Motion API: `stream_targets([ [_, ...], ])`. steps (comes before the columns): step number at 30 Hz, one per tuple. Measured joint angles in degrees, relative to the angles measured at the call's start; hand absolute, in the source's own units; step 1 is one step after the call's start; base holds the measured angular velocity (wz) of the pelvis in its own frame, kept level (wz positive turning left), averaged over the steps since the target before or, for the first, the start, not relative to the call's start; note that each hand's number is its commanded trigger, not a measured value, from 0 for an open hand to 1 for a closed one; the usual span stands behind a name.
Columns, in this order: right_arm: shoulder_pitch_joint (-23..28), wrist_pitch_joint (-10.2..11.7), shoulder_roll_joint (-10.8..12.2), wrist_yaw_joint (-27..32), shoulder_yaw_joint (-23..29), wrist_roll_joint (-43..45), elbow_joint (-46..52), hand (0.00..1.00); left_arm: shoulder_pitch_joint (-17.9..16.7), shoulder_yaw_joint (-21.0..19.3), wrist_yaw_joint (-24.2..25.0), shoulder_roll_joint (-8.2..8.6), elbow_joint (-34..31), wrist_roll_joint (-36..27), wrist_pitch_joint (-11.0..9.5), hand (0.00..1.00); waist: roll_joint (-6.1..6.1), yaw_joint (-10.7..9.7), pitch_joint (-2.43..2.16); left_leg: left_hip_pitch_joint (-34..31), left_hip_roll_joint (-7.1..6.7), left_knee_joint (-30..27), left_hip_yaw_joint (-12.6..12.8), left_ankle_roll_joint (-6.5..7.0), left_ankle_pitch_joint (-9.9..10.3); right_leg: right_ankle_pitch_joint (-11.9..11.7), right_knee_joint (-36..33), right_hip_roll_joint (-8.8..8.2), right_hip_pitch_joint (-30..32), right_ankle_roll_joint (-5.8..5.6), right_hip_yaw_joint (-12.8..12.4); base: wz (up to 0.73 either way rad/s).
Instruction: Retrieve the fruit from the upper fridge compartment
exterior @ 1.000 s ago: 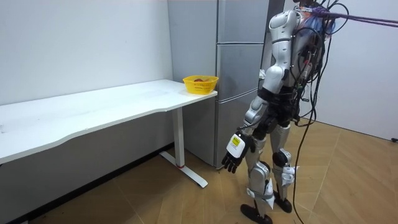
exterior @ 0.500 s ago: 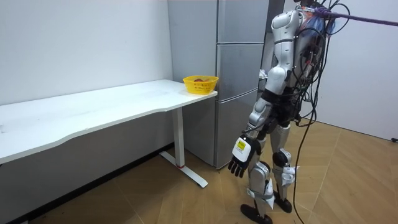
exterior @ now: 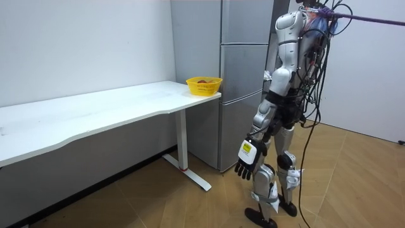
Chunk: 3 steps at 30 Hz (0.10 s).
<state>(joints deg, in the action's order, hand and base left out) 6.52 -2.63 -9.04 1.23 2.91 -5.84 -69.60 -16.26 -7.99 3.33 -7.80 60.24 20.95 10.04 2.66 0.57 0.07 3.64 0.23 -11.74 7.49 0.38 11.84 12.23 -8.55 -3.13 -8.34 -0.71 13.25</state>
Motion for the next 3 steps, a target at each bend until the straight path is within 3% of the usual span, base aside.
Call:
stream_targets([
  [3, 0.10, -0.02, 0.45, -0.76, 0.05, -1.82, -1.68, 0.00, -0.06, -0.04, 0.71, 0.18, 0.28, 0.02, 0.08, 0.00, -0.01, -0.10, 0.03, 0.04, -0.02, -0.01, 0.01, 0.04, 0.03, 0.06, 0.00, -0.05, -0.30, 0.00, 0.07, 0.00],
])
